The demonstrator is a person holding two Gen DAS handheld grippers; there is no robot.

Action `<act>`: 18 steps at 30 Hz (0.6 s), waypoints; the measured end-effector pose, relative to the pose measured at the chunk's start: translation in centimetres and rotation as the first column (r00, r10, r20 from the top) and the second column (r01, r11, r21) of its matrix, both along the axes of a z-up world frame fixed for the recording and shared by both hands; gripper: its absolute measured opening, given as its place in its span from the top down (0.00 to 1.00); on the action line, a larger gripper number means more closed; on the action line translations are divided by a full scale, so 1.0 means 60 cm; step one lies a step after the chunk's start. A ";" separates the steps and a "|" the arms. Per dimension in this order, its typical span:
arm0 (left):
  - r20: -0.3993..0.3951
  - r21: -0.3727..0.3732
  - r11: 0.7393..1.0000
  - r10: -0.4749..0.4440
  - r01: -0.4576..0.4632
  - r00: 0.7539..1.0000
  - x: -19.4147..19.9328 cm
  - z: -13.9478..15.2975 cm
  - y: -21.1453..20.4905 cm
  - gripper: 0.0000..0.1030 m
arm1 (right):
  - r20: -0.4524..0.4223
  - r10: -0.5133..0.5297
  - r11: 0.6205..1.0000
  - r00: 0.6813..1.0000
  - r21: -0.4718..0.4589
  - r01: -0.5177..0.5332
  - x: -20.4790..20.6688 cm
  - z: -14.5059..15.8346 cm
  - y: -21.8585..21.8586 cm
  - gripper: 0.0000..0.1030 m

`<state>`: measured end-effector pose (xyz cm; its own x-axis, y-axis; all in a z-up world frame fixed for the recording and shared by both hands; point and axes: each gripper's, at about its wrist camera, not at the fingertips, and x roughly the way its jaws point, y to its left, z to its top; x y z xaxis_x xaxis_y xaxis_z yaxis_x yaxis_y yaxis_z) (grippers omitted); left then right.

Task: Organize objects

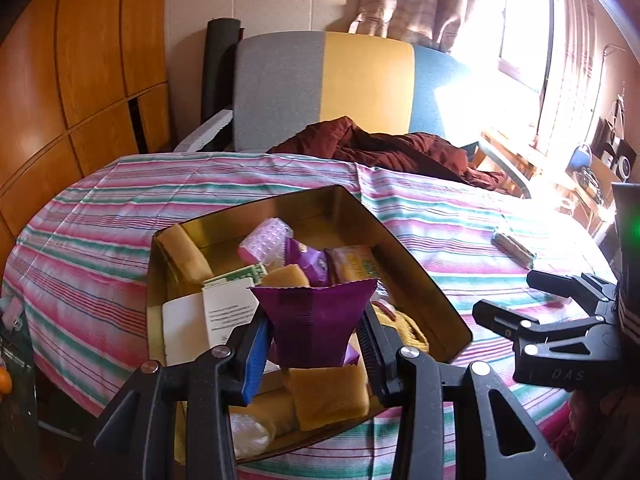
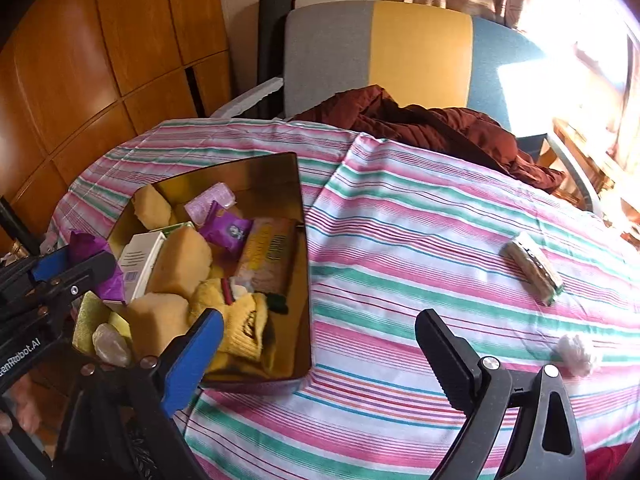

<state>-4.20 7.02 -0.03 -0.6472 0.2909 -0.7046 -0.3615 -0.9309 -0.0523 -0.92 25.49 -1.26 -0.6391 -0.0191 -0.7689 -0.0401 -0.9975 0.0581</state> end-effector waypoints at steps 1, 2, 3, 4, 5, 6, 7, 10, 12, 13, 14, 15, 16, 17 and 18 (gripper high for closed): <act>0.000 -0.002 1.000 -0.008 0.008 1.000 0.002 0.000 0.004 0.60 | 0.002 -0.009 1.000 1.000 -0.002 0.009 0.002 -0.001 0.006 0.05; -0.001 -0.004 1.000 -0.015 0.015 1.000 0.005 0.000 0.008 0.60 | 0.003 -0.018 1.000 1.000 -0.002 0.018 0.006 -0.002 0.012 0.05; -0.002 -0.006 1.000 -0.022 0.022 1.000 0.007 0.000 0.012 0.60 | 0.005 -0.030 1.000 1.000 -0.001 0.030 0.008 -0.002 0.018 0.05; -0.002 -0.008 1.000 -0.030 0.030 1.000 0.008 0.000 0.015 0.60 | 0.007 -0.037 0.999 0.999 0.000 0.037 0.010 -0.003 0.023 0.05; -0.001 -0.009 0.999 -0.040 0.039 0.999 0.010 0.000 0.020 0.60 | 0.010 -0.046 0.999 0.999 0.001 0.046 0.012 -0.004 0.030 0.04; 0.000 -0.011 0.999 -0.047 0.047 0.999 0.012 -0.001 0.024 0.60 | 0.011 -0.055 0.998 0.998 0.001 0.055 0.014 -0.005 0.036 0.04; 0.001 -0.014 0.998 -0.056 0.056 0.998 0.013 -0.001 0.028 0.60 | 0.014 -0.065 0.998 0.998 0.001 0.065 0.017 -0.006 0.043 0.04; 0.007 -0.023 0.997 -0.077 0.077 0.997 0.016 -0.003 0.039 0.60 | 0.022 -0.092 0.996 0.995 0.002 0.092 0.022 -0.011 0.061 0.04; 0.011 -0.028 0.996 -0.090 0.090 0.996 0.019 -0.005 0.046 0.60 | 0.026 -0.109 0.994 0.994 0.010 0.109 0.025 -0.013 0.076 0.04; 0.012 -0.030 0.995 -0.093 0.094 0.996 0.020 -0.006 0.048 0.60 | 0.028 -0.120 0.993 0.992 0.013 0.120 0.026 -0.014 0.086 0.03; 0.013 -0.033 0.995 -0.098 0.098 0.995 0.021 -0.007 0.052 0.60 | 0.029 -0.131 0.991 0.991 0.014 0.131 0.028 -0.014 0.095 0.03; 0.015 -0.036 0.994 -0.101 0.102 0.995 0.022 -0.008 0.054 0.60 | 0.029 -0.144 0.990 0.989 0.015 0.144 0.029 -0.014 0.105 0.03; 0.017 -0.038 0.994 -0.104 0.105 0.994 0.022 -0.009 0.056 0.60 | 0.029 -0.158 0.987 0.987 0.017 0.157 0.030 -0.014 0.115 0.02; 0.020 -0.041 0.993 -0.109 0.110 0.994 0.022 -0.010 0.059 0.60 | 0.029 -0.173 0.985 0.985 0.020 0.172 0.032 -0.013 0.128 0.01; 0.022 -0.044 0.993 -0.112 0.113 0.993 0.023 -0.011 0.062 0.60 | 0.029 -0.189 0.982 0.982 0.022 0.188 0.034 -0.013 0.141 0.01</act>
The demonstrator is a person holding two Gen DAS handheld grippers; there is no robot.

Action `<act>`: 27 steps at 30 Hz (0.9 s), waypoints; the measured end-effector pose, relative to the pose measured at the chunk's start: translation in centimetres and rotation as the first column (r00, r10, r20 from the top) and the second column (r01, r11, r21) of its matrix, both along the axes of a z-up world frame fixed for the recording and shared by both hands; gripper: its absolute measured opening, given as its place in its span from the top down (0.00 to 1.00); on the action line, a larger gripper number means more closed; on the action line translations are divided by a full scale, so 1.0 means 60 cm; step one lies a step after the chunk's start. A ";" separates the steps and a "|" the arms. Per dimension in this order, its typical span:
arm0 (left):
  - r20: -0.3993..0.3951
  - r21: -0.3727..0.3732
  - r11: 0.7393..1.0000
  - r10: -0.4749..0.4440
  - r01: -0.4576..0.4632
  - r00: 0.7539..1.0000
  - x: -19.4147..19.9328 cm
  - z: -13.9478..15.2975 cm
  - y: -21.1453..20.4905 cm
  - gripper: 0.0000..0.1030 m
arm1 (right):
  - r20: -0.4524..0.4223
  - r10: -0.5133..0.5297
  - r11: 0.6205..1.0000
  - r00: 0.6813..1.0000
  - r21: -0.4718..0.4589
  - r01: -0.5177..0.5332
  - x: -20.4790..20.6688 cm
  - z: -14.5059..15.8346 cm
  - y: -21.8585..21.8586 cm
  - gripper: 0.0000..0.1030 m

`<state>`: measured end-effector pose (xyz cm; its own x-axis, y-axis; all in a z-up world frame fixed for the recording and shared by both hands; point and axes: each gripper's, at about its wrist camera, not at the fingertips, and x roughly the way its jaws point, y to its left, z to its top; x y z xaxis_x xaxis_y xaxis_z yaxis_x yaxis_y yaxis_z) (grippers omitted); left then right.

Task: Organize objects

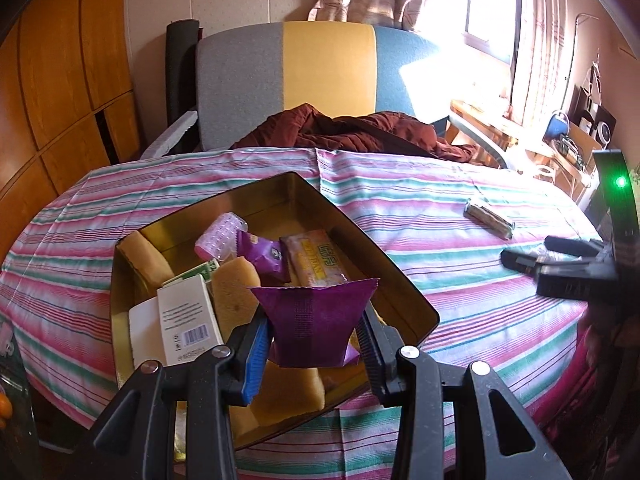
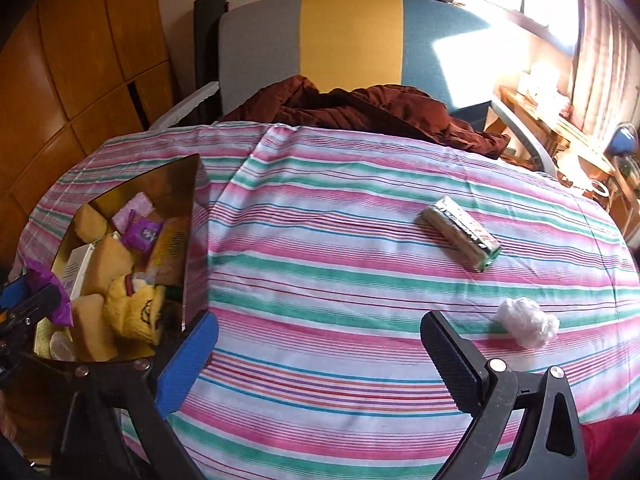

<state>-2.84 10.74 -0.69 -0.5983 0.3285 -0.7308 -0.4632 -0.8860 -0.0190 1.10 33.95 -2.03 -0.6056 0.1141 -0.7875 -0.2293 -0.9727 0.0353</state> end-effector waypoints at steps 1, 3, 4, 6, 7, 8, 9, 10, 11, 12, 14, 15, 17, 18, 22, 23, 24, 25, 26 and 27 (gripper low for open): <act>0.001 -0.003 1.000 -0.003 0.003 1.000 -0.001 -0.001 0.003 0.60 | 0.001 -0.018 1.000 1.000 0.002 0.018 0.003 0.001 0.014 0.01; 0.004 -0.009 1.000 -0.014 0.014 1.000 0.000 -0.003 0.011 0.60 | 0.005 -0.057 0.998 0.998 0.007 0.057 0.005 0.001 0.041 0.01; 0.005 -0.012 1.000 -0.021 0.021 1.000 0.001 -0.003 0.016 0.60 | 0.006 -0.078 0.997 0.997 0.009 0.078 0.007 0.002 0.056 0.01; 0.009 -0.017 0.999 -0.033 0.033 0.999 0.001 -0.004 0.023 0.60 | 0.009 -0.118 0.993 0.993 0.015 0.118 0.013 0.005 0.087 0.01; 0.011 -0.019 0.999 -0.041 0.042 0.999 0.000 -0.005 0.028 0.60 | 0.009 -0.134 0.991 0.991 0.020 0.134 0.016 0.006 0.101 0.01; 0.012 -0.022 0.998 -0.052 0.053 0.999 0.001 -0.005 0.035 0.60 | 0.008 -0.154 0.988 0.988 0.027 0.154 0.018 0.009 0.118 0.01; 0.014 -0.023 0.998 -0.060 0.061 0.998 0.002 -0.006 0.040 0.60 | 0.008 -0.173 0.985 0.985 0.032 0.172 0.021 0.010 0.135 0.01; 0.015 -0.025 0.997 -0.070 0.070 0.997 0.002 -0.006 0.046 0.60 | 0.008 -0.194 0.980 0.981 0.034 0.194 0.024 0.012 0.153 0.01; 0.017 -0.028 0.996 -0.081 0.081 0.997 0.003 -0.007 0.054 0.60 | 0.007 -0.220 0.975 0.975 0.031 0.220 0.027 0.013 0.173 0.01; 0.020 -0.030 0.995 -0.091 0.091 0.996 0.003 -0.008 0.060 0.60 | 0.005 -0.243 0.970 0.970 0.025 0.243 0.031 0.014 0.193 0.01; 0.036 -0.032 0.993 -0.110 0.111 0.993 0.003 -0.011 0.073 0.60 | -0.001 -0.298 0.955 0.955 0.010 0.298 0.040 0.014 0.237 0.01; 0.043 -0.034 0.992 -0.117 0.118 0.992 0.002 -0.013 0.079 0.60 | -0.002 -0.328 0.945 0.945 0.002 0.328 0.045 0.012 0.258 0.01; 0.047 -0.045 0.990 -0.132 0.134 0.990 0.003 -0.016 0.094 0.60 | 0.004 -0.393 0.919 0.920 -0.022 0.393 0.056 0.003 0.302 0.01; 0.050 -0.051 0.988 -0.143 0.145 0.989 0.003 -0.017 0.103 0.60 | 0.008 -0.422 0.906 0.906 -0.038 0.422 0.062 -0.004 0.322 0.01; 0.079 -0.059 0.980 -0.183 0.188 0.980 -0.001 -0.023 0.144 0.60 | 0.043 -0.539 0.825 0.841 -0.173 0.538 0.093 -0.038 0.384 0.01; 0.085 -0.060 0.978 -0.193 0.198 0.977 -0.001 -0.025 0.154 0.60 | 0.056 -0.563 0.799 0.825 -0.218 0.560 0.099 -0.045 0.395 0.01; 0.092 -0.061 0.975 -0.208 0.214 0.974 -0.002 -0.028 0.167 0.60 | 0.058 -0.578 0.781 0.814 -0.252 0.572 0.105 -0.048 0.402 0.01; 0.099 -0.062 0.972 -0.220 0.227 0.970 -0.003 -0.030 0.180 0.60 | 0.059 -0.586 0.769 0.808 -0.276 0.577 0.108 -0.050 0.407 0.01; 0.110 -0.063 0.968 -0.236 0.244 0.966 -0.004 -0.033 0.196 0.60 | 0.062 -0.587 0.764 0.807 -0.289 0.578 0.109 -0.051 0.409 0.01; 0.121 -0.062 0.965 -0.247 0.255 0.962 -0.005 -0.036 0.208 0.60 | 0.069 -0.585 0.763 0.808 -0.290 0.578 0.108 -0.053 0.407 0.01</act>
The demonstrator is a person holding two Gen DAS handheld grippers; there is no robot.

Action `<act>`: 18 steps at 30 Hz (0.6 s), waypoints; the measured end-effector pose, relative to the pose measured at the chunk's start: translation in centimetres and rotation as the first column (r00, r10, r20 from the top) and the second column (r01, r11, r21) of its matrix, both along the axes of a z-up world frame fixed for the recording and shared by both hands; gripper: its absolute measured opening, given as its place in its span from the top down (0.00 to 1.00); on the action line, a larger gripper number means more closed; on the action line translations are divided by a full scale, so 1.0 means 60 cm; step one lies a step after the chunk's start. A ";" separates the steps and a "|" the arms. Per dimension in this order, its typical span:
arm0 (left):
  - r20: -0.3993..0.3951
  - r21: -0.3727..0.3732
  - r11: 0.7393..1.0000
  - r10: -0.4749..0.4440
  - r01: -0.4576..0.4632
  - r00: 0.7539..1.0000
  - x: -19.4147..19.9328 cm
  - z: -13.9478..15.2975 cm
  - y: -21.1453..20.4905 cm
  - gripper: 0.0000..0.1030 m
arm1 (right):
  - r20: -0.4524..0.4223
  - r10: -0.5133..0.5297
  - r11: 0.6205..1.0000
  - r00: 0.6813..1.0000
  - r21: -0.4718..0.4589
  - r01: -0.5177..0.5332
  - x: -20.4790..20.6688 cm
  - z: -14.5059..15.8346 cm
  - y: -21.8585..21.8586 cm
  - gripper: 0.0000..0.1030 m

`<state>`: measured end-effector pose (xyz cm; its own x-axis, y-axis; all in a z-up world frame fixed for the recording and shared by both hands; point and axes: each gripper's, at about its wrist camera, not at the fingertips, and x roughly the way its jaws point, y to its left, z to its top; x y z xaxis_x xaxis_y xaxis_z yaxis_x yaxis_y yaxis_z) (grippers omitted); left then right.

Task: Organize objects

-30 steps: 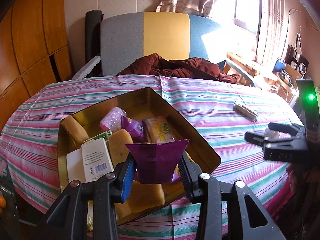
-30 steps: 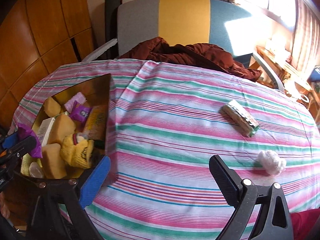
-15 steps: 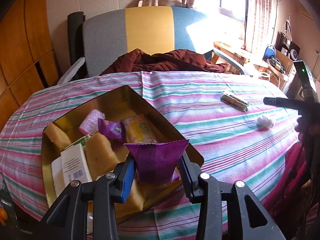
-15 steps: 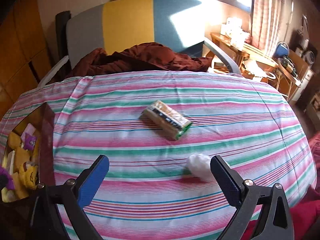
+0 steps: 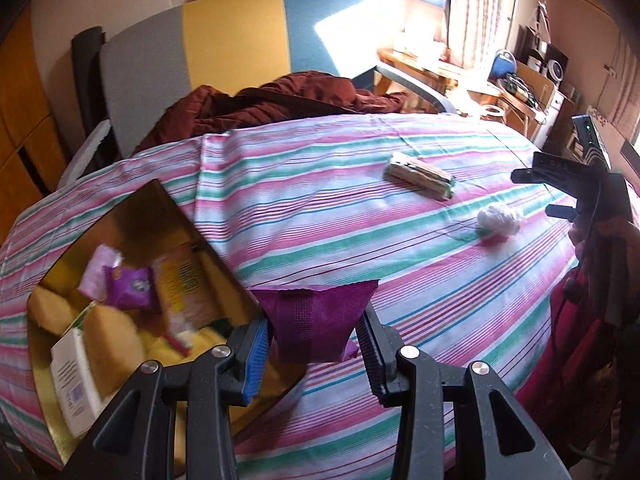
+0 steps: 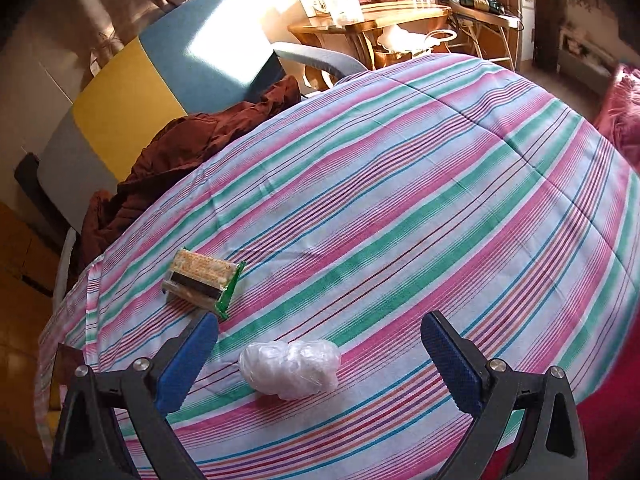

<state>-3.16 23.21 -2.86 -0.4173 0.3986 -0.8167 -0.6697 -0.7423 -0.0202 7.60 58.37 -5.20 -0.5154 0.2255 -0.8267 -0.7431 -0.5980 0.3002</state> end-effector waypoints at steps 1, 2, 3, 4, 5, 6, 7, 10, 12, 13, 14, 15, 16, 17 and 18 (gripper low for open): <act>0.019 0.001 1.000 -0.010 0.010 1.000 -0.003 -0.003 0.014 0.60 | 0.009 0.005 1.000 1.000 -0.003 -0.005 -0.002 -0.002 -0.002 0.01; 0.039 0.004 1.000 -0.019 0.019 0.999 -0.005 -0.007 0.028 0.60 | 0.016 0.014 1.000 1.000 -0.004 -0.014 -0.006 -0.004 -0.005 0.01; 0.057 0.008 1.000 -0.027 0.027 0.998 -0.008 -0.010 0.039 0.60 | 0.019 0.024 1.000 1.000 -0.003 -0.024 -0.008 -0.005 -0.008 0.01; 0.073 0.011 0.999 -0.034 0.033 0.997 -0.012 -0.013 0.052 0.60 | 0.021 0.032 0.999 0.999 0.002 -0.032 -0.010 -0.005 -0.011 0.01; 0.087 0.008 0.999 -0.041 0.041 0.995 -0.015 -0.017 0.067 0.60 | 0.025 0.038 0.999 0.999 0.008 -0.038 -0.012 -0.005 -0.014 0.01; 0.094 0.005 0.999 -0.048 0.047 0.994 -0.017 -0.019 0.078 0.60 | 0.028 0.041 0.999 0.999 0.013 -0.041 -0.013 -0.005 -0.015 0.01; 0.101 0.003 0.998 -0.059 0.059 0.993 -0.020 -0.022 0.095 0.60 | 0.029 0.042 0.999 0.999 0.015 -0.042 -0.013 -0.005 -0.015 0.01; 0.129 -0.002 0.996 -0.089 0.090 0.988 -0.030 -0.028 0.139 0.60 | 0.014 0.037 0.999 0.999 -0.002 -0.037 -0.008 -0.004 -0.012 0.01; 0.152 -0.001 0.995 -0.096 0.097 0.984 -0.042 -0.032 0.167 0.60 | 0.010 0.031 0.999 0.999 -0.008 -0.031 -0.007 -0.004 -0.010 0.01; 0.160 0.001 0.995 -0.096 0.097 0.982 -0.048 -0.034 0.180 0.60 | 0.007 0.030 0.999 1.000 -0.011 -0.030 -0.005 -0.004 -0.009 0.01; 0.170 0.005 0.996 -0.094 0.094 0.981 -0.057 -0.036 0.193 0.60 | 0.002 0.031 0.999 1.000 -0.016 -0.031 -0.004 -0.003 -0.008 0.01; 0.179 0.013 0.996 -0.084 0.083 0.980 -0.065 -0.036 0.201 0.60 | -0.003 0.035 0.999 0.999 -0.024 -0.035 -0.004 -0.004 -0.008 0.00; 0.190 0.027 0.998 -0.069 0.065 0.979 -0.075 -0.035 0.206 0.60 | -0.006 0.038 0.999 0.999 -0.031 -0.039 -0.004 -0.005 -0.008 0.00; 0.194 0.036 0.998 -0.055 0.049 0.980 -0.084 -0.032 0.207 0.60 | -0.003 0.041 0.998 0.999 -0.039 -0.041 -0.005 -0.007 -0.007 0.00; 0.184 0.038 0.999 -0.040 0.034 0.982 -0.091 -0.028 0.205 0.60 | 0.001 0.042 0.998 0.999 -0.047 -0.042 -0.006 -0.010 -0.006 0.00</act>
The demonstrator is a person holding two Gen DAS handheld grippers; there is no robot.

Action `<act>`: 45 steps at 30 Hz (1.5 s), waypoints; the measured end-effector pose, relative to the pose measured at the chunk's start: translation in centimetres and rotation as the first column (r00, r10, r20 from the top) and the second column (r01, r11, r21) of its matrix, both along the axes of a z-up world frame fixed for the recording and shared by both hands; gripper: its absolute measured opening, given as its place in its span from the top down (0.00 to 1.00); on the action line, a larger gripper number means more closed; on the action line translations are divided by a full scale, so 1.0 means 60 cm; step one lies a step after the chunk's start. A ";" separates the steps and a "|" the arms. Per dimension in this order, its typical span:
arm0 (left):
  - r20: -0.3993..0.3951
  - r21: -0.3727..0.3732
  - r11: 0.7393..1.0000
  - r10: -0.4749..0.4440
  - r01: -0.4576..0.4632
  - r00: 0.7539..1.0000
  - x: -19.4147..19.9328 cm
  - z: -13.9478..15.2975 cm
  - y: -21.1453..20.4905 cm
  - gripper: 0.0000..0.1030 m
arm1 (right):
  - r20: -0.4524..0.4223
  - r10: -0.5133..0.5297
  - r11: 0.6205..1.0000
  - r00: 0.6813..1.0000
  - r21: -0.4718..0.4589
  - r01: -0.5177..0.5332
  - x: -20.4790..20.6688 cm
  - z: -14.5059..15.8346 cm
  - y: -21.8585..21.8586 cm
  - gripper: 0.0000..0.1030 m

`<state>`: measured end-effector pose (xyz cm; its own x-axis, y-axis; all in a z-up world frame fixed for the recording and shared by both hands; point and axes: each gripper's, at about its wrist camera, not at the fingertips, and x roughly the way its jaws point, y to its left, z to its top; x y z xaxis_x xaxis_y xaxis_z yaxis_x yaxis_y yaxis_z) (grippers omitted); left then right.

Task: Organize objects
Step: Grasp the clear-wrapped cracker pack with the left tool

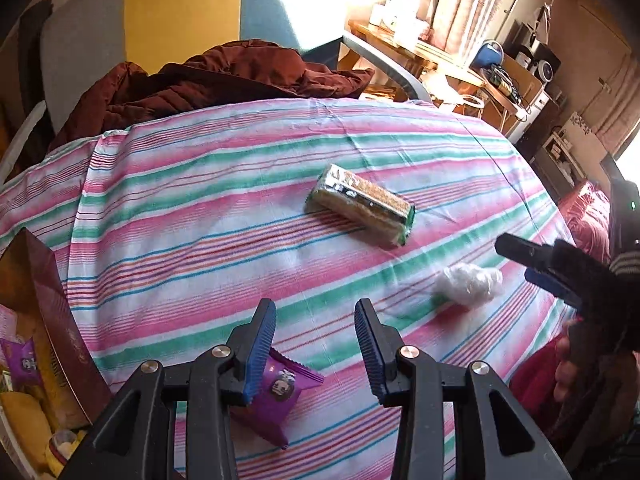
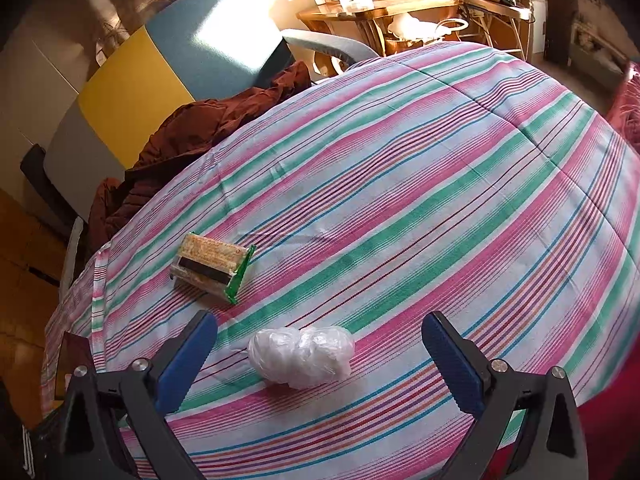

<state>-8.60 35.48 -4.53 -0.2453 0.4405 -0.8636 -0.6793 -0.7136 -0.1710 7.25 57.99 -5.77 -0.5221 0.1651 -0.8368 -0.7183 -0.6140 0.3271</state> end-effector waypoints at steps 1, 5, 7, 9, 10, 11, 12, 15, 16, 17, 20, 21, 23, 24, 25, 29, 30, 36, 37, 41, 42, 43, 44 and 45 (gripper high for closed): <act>-0.015 0.003 1.000 0.021 -0.021 1.000 -0.007 0.005 -0.003 0.60 | -0.005 0.002 1.000 1.000 -0.008 -0.002 0.001 -0.001 0.001 0.00; -0.015 0.006 0.999 0.035 -0.035 0.999 -0.027 0.012 0.003 0.60 | -0.027 0.005 1.000 1.000 -0.026 -0.005 -0.001 -0.001 0.004 0.00; 0.009 0.007 1.000 0.027 -0.027 1.000 -0.032 0.012 0.021 0.60 | -0.043 0.013 1.000 0.999 -0.023 -0.015 -0.001 0.004 0.000 0.00; 0.045 0.019 1.000 0.004 -0.005 0.999 -0.031 0.010 0.046 0.60 | -0.048 0.017 1.000 0.999 -0.014 -0.018 -0.001 0.008 -0.003 0.00; 0.066 0.023 1.000 -0.007 0.006 0.998 -0.033 0.008 0.062 0.60 | -0.051 0.017 1.000 0.999 -0.014 -0.017 0.000 0.009 -0.004 0.00; 0.075 0.026 1.000 -0.012 0.010 0.997 -0.032 0.006 0.075 0.60 | -0.055 0.014 1.000 0.998 -0.015 -0.015 0.001 0.010 -0.003 0.00; 0.082 0.030 0.999 -0.019 0.016 0.996 -0.034 0.004 0.091 0.60 | -0.056 0.013 1.000 0.998 -0.015 -0.014 0.002 0.011 -0.002 0.00; 0.124 0.027 1.000 -0.008 0.004 0.992 -0.053 -0.009 0.133 0.60 | -0.059 0.016 0.999 0.998 -0.027 -0.018 0.002 0.010 -0.002 0.00; 0.148 0.026 1.000 0.003 -0.007 0.989 -0.060 -0.017 0.144 0.60 | -0.058 0.019 0.999 0.998 -0.027 -0.020 0.000 0.009 -0.003 0.00; 0.173 0.023 0.999 0.022 -0.026 0.985 -0.071 -0.026 0.157 0.60 | -0.055 0.022 0.999 0.998 -0.025 -0.023 -0.001 0.009 -0.003 0.00; 0.218 -0.006 0.998 0.066 -0.066 0.974 -0.094 -0.052 0.187 0.57 | -0.051 0.033 0.999 0.998 -0.032 -0.035 -0.004 0.006 -0.005 0.00; 0.242 -0.010 0.997 0.082 -0.082 0.967 -0.101 -0.062 0.195 0.55 | -0.049 0.037 0.999 0.998 -0.033 -0.038 -0.005 0.005 -0.005 0.00; 0.270 -0.028 0.993 0.118 -0.115 0.956 -0.116 -0.079 0.210 0.54 | -0.049 0.044 0.998 0.998 -0.037 -0.046 -0.008 0.003 -0.006 0.00; 0.270 -0.038 0.990 0.141 -0.136 0.952 -0.122 -0.085 0.216 0.54 | -0.049 0.047 0.998 0.998 -0.039 -0.049 -0.009 0.003 -0.007 0.00; 0.266 -0.038 0.988 0.157 -0.152 0.951 -0.128 -0.088 0.222 0.51 | -0.049 0.050 0.998 0.998 -0.041 -0.052 -0.009 0.002 -0.008 0.00; 0.252 -0.062 0.984 0.177 -0.166 0.952 -0.139 -0.100 0.257 0.48 | -0.046 0.056 0.997 0.997 -0.050 -0.058 -0.011 -0.002 -0.007 0.00; 0.241 -0.076 0.985 0.169 -0.155 0.956 -0.137 -0.106 0.266 0.48 | -0.045 0.057 0.997 0.997 -0.050 -0.059 -0.012 -0.002 -0.007 0.00; 0.072 -0.173 0.985 0.004 0.009 0.997 -0.090 -0.121 0.312 0.35 | -0.032 0.043 0.997 0.999 -0.058 -0.045 -0.012 -0.009 -0.002 0.00; 0.040 -0.206 0.977 -0.041 0.048 0.998 -0.080 -0.123 0.320 0.34 | -0.032 0.036 0.997 0.999 -0.062 -0.038 -0.010 -0.010 0.000 0.00; 0.012 -0.199 0.978 -0.063 0.064 0.998 -0.068 -0.125 0.315 0.34 | -0.020 0.026 0.998 0.999 -0.053 -0.027 -0.013 -0.010 0.002 0.00; 0.019 -0.173 0.984 -0.045 0.047 0.999 -0.072 -0.123 0.307 0.37 | -0.016 0.026 0.998 1.000 -0.052 -0.027 -0.014 -0.011 0.002 0.00; 0.018 -0.163 0.986 -0.035 0.038 0.999 -0.074 -0.121 0.298 0.48 | -0.011 0.023 0.998 1.000 -0.051 -0.023 -0.013 -0.013 0.005 0.00; 0.014 -0.163 0.986 -0.038 0.040 0.999 -0.075 -0.120 0.291 0.50 | -0.007 0.017 0.999 1.000 -0.050 -0.018 -0.013 -0.014 0.006 0.00; 0.021 -0.154 0.987 -0.044 0.047 0.999 -0.075 -0.120 0.282 0.51 | -0.003 0.012 0.999 1.000 -0.049 -0.012 -0.013 -0.015 0.008 0.00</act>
